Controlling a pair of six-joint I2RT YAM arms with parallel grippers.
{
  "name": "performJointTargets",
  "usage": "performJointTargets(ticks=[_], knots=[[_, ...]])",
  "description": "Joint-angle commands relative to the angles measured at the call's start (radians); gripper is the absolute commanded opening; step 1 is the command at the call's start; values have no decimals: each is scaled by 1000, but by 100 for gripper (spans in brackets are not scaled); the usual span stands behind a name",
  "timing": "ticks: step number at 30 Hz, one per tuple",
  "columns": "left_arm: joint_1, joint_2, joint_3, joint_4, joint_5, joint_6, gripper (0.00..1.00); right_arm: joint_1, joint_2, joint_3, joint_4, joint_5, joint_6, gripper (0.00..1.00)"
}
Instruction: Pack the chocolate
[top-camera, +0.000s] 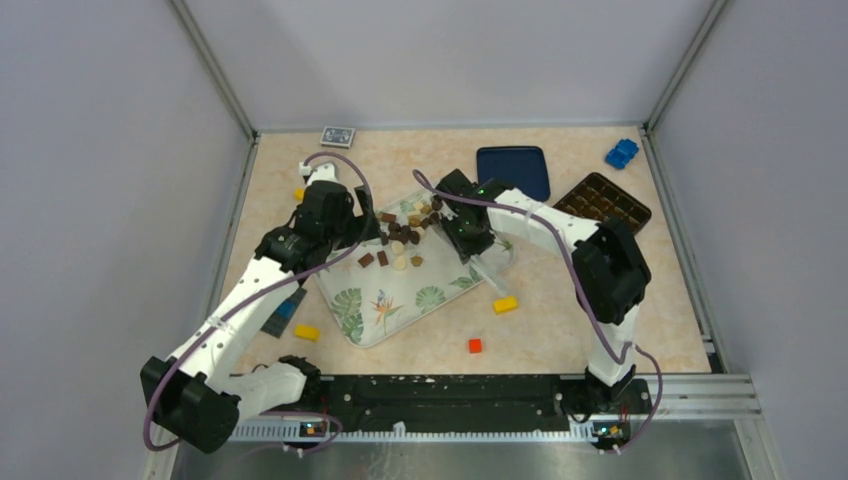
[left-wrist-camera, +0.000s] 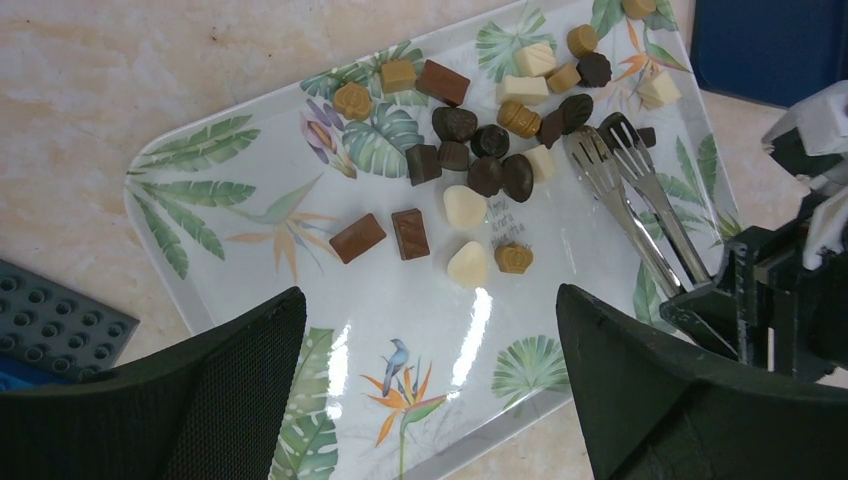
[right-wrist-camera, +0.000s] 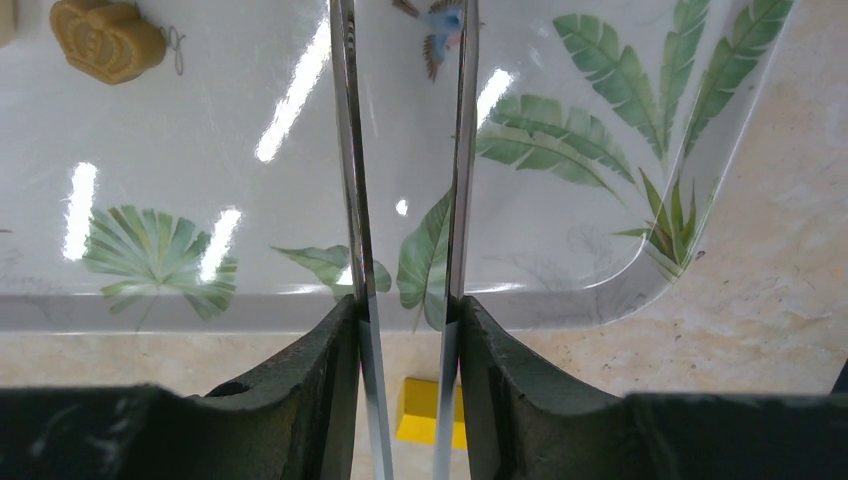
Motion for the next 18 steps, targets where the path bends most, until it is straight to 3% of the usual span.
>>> performJointTargets(ticks=[1,11,18], knots=[[6,-24,17,25,1,18,99,15,-155,-16,-3,-6,23,16],[11,1,29,39,17,29,99,-56,-380,-150,-67,23,67,13],[13,-3,33,47,24,37,99,-425,-607,-293,-76,-56,71,13]])
